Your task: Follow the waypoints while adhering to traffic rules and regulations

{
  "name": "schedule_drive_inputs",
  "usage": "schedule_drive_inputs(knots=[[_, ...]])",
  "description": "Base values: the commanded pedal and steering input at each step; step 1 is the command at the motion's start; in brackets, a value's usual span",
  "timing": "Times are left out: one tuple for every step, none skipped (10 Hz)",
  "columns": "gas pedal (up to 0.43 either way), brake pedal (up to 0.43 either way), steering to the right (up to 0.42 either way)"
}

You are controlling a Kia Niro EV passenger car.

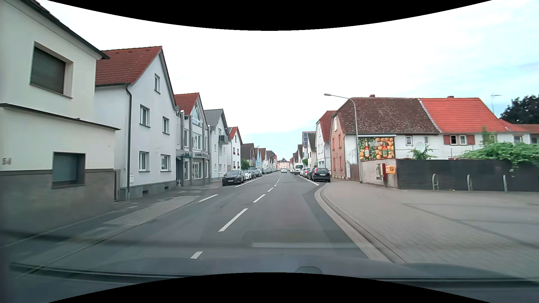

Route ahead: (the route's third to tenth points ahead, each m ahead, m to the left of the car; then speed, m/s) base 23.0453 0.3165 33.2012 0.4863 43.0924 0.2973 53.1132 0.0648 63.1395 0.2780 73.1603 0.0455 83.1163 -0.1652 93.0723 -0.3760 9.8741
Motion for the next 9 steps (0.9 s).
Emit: schedule_drive_inputs(knots=[[0.02,0.0,0.001],[0.02,0.0,0.001],[0.02,0.0,0.001],[0.02,0.0,0.001],[0.02,0.0,0.001],[0.02,0.0,0.0],[0.02,0.0,0.001],[0.02,0.0,0.001],[0.028,0.0,0.001]])
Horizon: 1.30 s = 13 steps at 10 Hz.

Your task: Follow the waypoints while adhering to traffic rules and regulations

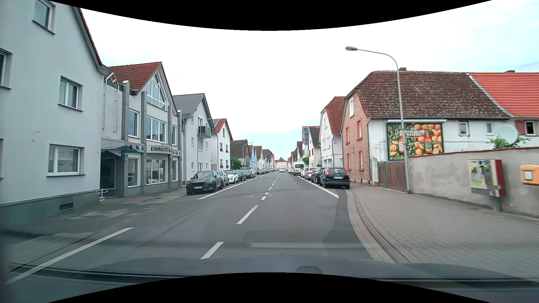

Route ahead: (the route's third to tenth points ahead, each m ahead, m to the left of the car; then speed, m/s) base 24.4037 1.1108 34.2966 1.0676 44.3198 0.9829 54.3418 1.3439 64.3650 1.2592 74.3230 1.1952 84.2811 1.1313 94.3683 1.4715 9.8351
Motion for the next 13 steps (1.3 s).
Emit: schedule_drive_inputs(knots=[[0.028,0.0,0.001],[0.028,0.0,0.0],[0.028,0.0,0.0],[0.028,0.0,-0.002],[0.028,0.0,-0.004],[0.028,0.0,-0.005],[0.028,0.0,-0.006],[0.028,0.0,-0.009],[0.028,0.0,-0.01],[0.028,0.0,-0.01],[0.039,0.0,-0.009],[0.039,0.0,-0.009],[0.039,0.0,-0.01]])
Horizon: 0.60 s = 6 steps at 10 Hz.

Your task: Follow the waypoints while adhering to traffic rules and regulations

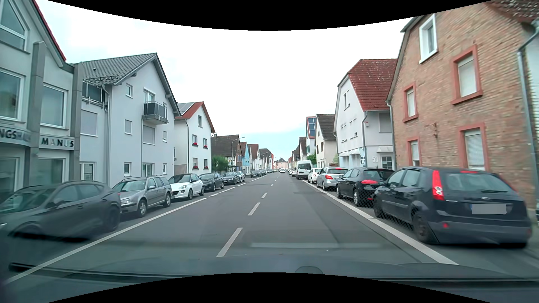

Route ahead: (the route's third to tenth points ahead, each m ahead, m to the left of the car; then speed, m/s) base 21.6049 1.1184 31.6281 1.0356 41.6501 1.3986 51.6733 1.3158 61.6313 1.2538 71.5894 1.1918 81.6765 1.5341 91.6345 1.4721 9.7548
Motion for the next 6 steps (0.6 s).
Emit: schedule_drive_inputs(knots=[[0.039,0.0,-0.01],[0.039,0.0,-0.01],[0.047,0.0,-0.01],[0.059,0.0,-0.01],[0.059,0.0,-0.01],[0.067,0.0,-0.01]])
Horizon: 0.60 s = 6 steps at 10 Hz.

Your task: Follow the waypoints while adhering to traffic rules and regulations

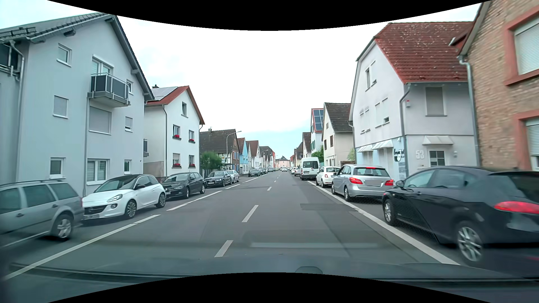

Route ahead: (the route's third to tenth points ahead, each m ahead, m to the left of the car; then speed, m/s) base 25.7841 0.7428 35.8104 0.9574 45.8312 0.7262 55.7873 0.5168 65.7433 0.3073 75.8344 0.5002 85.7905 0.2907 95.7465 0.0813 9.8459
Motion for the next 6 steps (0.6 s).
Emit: schedule_drive_inputs(knots=[[0.079,0.0,-0.01],[0.079,0.0,-0.01],[0.079,0.0,-0.011],[0.079,0.0,-0.011],[0.079,0.0,-0.011],[0.079,0.0,-0.011]])
